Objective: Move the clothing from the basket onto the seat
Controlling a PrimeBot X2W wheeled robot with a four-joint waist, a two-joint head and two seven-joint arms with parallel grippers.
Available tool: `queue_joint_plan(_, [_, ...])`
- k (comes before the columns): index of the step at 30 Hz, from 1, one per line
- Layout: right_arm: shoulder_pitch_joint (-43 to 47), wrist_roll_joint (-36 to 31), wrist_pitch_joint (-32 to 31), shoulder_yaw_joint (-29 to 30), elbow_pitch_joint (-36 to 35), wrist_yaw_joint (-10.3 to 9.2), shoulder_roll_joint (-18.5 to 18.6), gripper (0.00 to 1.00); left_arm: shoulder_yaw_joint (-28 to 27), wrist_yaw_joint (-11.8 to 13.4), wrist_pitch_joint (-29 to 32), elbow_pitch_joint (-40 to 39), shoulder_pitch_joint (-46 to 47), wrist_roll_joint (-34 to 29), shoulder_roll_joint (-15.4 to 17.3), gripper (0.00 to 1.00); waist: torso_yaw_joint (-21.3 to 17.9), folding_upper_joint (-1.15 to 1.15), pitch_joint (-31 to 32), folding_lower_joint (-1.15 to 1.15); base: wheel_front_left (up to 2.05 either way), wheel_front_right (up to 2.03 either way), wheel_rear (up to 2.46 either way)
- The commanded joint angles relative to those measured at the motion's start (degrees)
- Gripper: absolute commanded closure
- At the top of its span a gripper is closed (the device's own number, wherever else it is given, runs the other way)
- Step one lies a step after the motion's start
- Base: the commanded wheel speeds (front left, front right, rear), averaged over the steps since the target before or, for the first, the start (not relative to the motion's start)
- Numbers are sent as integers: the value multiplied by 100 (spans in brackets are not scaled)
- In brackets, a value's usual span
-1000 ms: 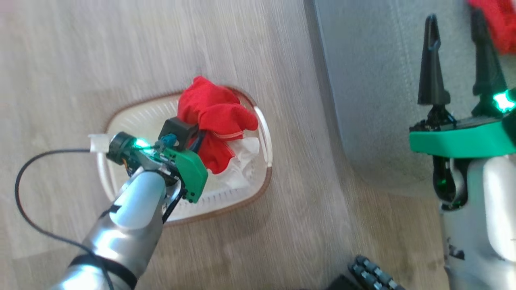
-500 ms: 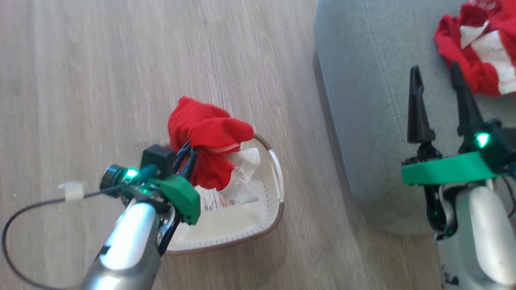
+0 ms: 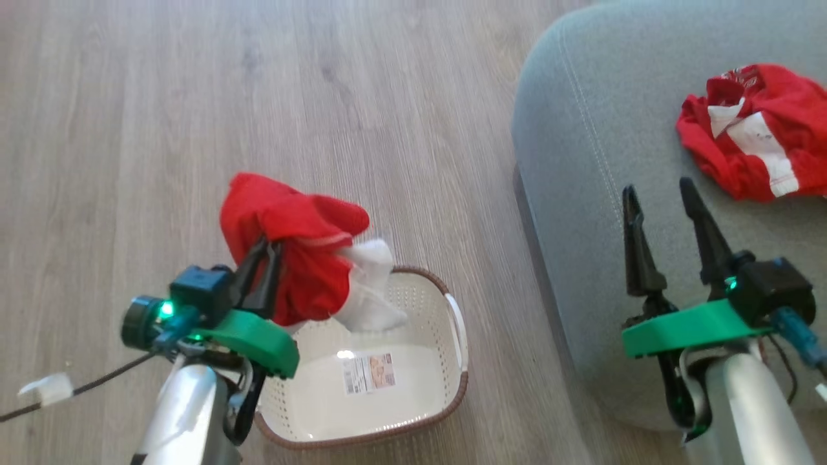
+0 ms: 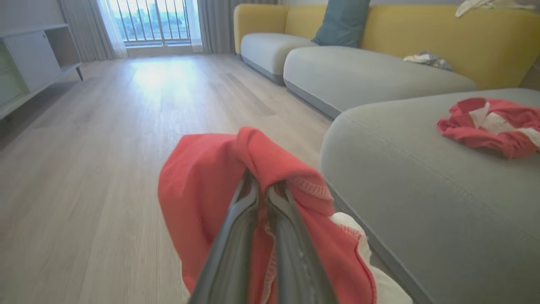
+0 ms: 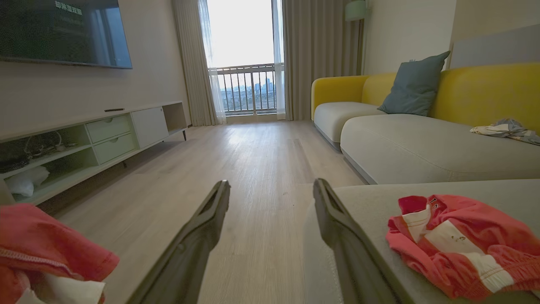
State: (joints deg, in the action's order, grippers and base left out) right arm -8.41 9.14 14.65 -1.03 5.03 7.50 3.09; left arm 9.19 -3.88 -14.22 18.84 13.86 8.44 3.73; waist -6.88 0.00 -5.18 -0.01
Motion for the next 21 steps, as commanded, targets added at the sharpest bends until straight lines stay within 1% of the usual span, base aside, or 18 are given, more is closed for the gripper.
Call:
queue_joint_plan(1, [-20, 27, 35, -195, -154, -1, -22, 0, -306, 13, -77, -376, 118, 0, 11, 100, 25, 0, 104, 1, 0, 0, 0])
queue_joint_plan(6, [167, 32, 35, -348, -122, -1, -22, 0, -609, 106, -77, -1126, -19, -76, -54, 100, 31, 0, 258, 1, 0, 0, 0])
queue_joint_plan(11, [274, 40, 35, -417, -119, -1, -22, 0, -830, 212, -78, -1870, -11, 10, -80, 100, 34, 0, 295, 1, 0, 0, 0])
queue_joint_plan(16, [316, 16, 35, -474, -142, -1, -22, 0, -936, 345, -78, -2509, 137, 257, -83, 100, 23, 0, 290, 1, 0, 0, 0])
queue_joint_plan(17, [316, 16, 35, -474, -142, -1, -22, 0, -936, 345, -78, -2509, 137, 257, -83, 100, 23, 0, 290, 1, 0, 0, 0])
queue_joint_plan(21, [386, 62, 35, -479, -191, -1, -22, 0, -972, 361, -78, -2936, 308, 359, -84, 100, 39, 0, 273, 1, 0, 0, 0])
